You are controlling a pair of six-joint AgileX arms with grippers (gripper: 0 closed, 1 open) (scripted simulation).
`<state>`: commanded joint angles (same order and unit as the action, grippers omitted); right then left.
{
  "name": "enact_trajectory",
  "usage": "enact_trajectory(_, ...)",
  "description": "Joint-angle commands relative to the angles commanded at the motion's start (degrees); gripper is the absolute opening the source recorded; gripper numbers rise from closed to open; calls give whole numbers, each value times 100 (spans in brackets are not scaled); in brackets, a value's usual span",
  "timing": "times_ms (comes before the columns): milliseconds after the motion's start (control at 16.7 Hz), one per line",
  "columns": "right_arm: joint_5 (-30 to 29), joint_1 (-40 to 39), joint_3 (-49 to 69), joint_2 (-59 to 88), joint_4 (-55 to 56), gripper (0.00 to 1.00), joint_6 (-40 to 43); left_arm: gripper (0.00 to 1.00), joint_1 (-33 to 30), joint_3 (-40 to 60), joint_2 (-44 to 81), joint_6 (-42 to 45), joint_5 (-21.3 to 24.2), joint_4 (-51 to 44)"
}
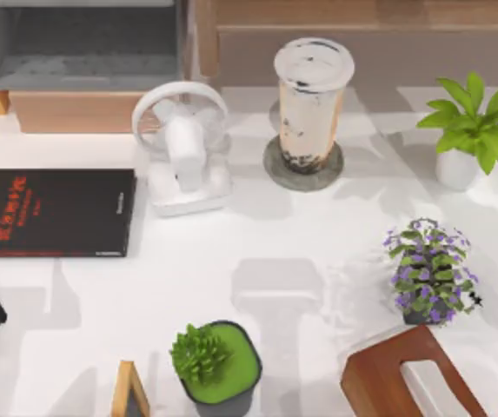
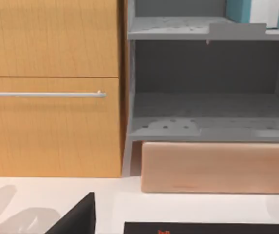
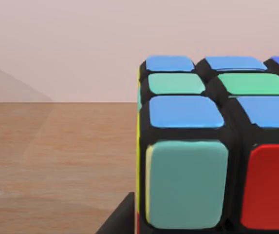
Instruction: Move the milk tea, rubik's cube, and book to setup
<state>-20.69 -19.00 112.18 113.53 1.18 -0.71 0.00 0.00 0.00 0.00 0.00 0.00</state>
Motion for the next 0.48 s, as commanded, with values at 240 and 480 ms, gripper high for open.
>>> enact_trajectory(240,0,0,0,0,0,90,0,100,0,0,0,0,0,0)
enact_trajectory(480,0,0,0,0,0,100,0,100,0,0,0,0,0,0)
